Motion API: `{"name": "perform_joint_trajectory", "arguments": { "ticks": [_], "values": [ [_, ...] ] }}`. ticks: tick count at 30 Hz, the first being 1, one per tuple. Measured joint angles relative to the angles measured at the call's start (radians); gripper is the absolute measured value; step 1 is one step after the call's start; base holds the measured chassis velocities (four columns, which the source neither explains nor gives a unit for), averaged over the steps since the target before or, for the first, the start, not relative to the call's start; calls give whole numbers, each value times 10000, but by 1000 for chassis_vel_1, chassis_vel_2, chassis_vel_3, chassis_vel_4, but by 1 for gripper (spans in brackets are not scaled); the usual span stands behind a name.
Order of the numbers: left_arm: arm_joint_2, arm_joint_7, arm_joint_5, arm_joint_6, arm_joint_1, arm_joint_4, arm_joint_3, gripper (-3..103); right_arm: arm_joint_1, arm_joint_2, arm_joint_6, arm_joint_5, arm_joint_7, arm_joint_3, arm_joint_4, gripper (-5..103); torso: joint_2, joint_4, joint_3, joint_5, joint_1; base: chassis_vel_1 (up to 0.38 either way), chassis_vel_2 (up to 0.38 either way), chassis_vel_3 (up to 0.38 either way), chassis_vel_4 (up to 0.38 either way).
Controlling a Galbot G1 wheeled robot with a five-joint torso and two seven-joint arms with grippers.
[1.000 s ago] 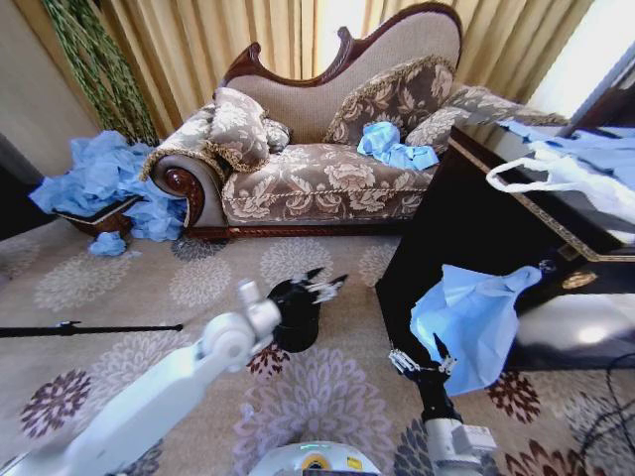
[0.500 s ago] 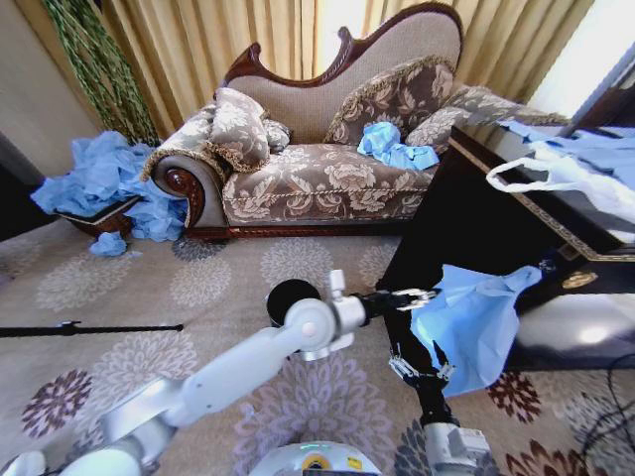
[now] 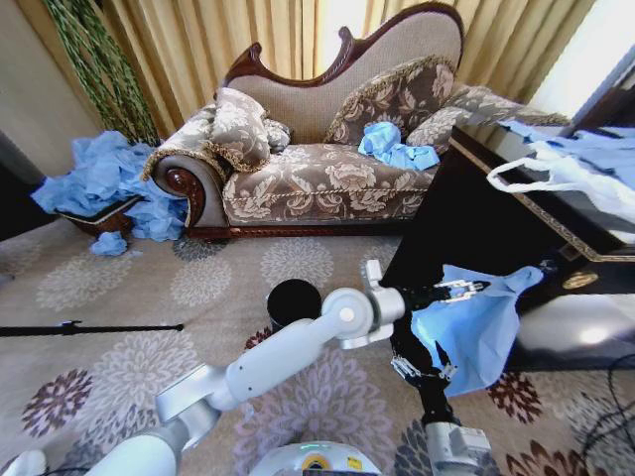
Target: Place a garbage bag over the trash bin.
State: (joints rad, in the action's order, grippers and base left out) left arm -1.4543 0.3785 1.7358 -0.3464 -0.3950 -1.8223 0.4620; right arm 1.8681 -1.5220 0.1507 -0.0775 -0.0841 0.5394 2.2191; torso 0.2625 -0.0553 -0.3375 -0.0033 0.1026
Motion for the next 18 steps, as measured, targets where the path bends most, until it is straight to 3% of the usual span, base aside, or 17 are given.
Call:
{"name": "perform_joint_trajectory", "arguments": {
  "ticks": [4, 6, 9, 14, 18],
  "values": [
    [-351, 0, -12, -1, 64, 270, 46, 89, -8, 47, 3, -34, -55, 0, 0, 100, 0, 0, 0, -1, 0, 0, 0, 0, 0],
    [-549, -11, -69, -5, 79, 494, 53, 80, -16, 93, 3, -89, -85, 1, -2, 100, 0, 0, 0, 0, 0, 0, 0, 0, 0],
    [-644, -21, -91, -21, 84, 620, 48, 74, -30, 118, -40, -178, -118, 13, -3, 100, 2, 1, 0, -1, 0, 0, 0, 0, 0],
    [-683, -72, -104, -58, 114, 731, 19, 52, -75, 219, -120, -288, -225, 55, -15, 100, 2, 1, 0, -1, 0, 0, 0, 0, 0],
    [-683, -87, -85, -94, 71, 733, 16, 42, -122, 242, -142, -310, -286, 65, -41, 100, 2, 1, 0, -1, 0, 0, 0, 0, 0]
  ]
}}
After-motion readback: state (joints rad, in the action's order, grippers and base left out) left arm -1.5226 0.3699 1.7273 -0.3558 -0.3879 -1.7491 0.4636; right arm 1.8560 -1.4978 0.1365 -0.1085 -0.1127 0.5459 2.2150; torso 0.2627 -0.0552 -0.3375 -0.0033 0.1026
